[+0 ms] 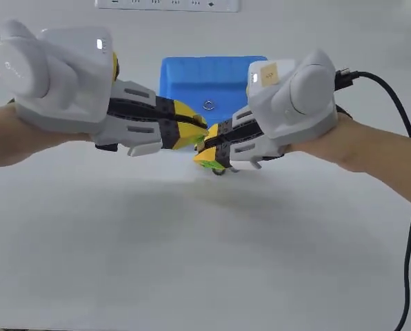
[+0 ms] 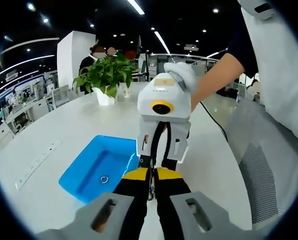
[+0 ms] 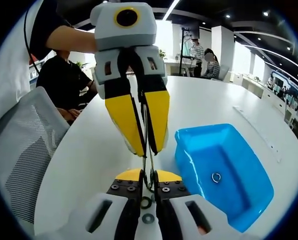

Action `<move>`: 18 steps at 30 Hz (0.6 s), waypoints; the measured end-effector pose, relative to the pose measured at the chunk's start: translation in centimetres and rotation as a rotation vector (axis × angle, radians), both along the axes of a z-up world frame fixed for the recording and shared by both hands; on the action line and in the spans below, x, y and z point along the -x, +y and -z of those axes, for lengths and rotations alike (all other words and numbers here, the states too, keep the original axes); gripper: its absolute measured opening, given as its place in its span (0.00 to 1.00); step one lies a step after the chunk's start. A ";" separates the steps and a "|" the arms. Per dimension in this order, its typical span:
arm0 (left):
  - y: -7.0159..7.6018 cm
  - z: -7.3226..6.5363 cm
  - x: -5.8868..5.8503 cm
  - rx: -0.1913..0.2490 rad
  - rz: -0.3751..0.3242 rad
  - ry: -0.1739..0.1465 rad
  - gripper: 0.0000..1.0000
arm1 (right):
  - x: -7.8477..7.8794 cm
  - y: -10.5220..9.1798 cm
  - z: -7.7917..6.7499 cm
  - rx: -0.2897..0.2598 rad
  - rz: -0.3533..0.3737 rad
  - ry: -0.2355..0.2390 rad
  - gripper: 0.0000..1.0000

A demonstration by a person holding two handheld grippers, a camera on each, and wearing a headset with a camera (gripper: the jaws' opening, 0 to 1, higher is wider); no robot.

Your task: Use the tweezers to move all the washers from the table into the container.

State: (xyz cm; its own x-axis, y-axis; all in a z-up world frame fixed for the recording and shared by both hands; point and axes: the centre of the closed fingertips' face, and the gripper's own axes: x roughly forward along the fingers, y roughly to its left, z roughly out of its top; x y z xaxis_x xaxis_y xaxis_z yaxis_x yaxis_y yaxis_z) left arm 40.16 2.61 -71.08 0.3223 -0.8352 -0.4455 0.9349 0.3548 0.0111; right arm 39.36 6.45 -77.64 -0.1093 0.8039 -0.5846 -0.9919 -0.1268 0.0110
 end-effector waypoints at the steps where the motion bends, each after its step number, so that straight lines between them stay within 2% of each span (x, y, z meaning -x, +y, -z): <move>1: 0.1 0.0 0.0 -0.002 0.002 0.004 0.07 | 0.0 0.0 0.0 -0.001 0.000 -0.001 0.09; 3: 0.2 0.0 0.1 -0.002 0.001 0.013 0.09 | 0.0 0.0 0.0 -0.002 0.002 -0.005 0.09; 5: 0.1 -0.1 0.5 0.019 0.019 0.030 0.15 | 0.0 0.0 0.0 -0.003 0.007 0.000 0.09; 7: 0.4 0.1 0.6 -0.001 0.021 0.019 0.16 | 0.1 0.1 -0.1 -0.004 0.011 -0.004 0.09; 13: 0.9 0.2 0.5 -0.006 0.005 0.023 0.16 | 0.0 0.2 -0.3 -0.016 0.026 0.002 0.09; 18: 1.1 -0.7 0.5 0.017 -0.017 0.018 0.15 | -0.1 0.3 -0.9 -0.022 0.032 -0.002 0.09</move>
State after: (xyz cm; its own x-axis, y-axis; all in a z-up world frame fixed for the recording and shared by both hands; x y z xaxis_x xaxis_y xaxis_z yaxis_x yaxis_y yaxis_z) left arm 39.66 3.74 -70.42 0.3287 -0.8371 -0.4372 0.9286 0.3710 -0.0123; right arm 39.45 6.74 -76.74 -0.0817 0.8197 -0.5669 -0.9955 -0.0948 0.0063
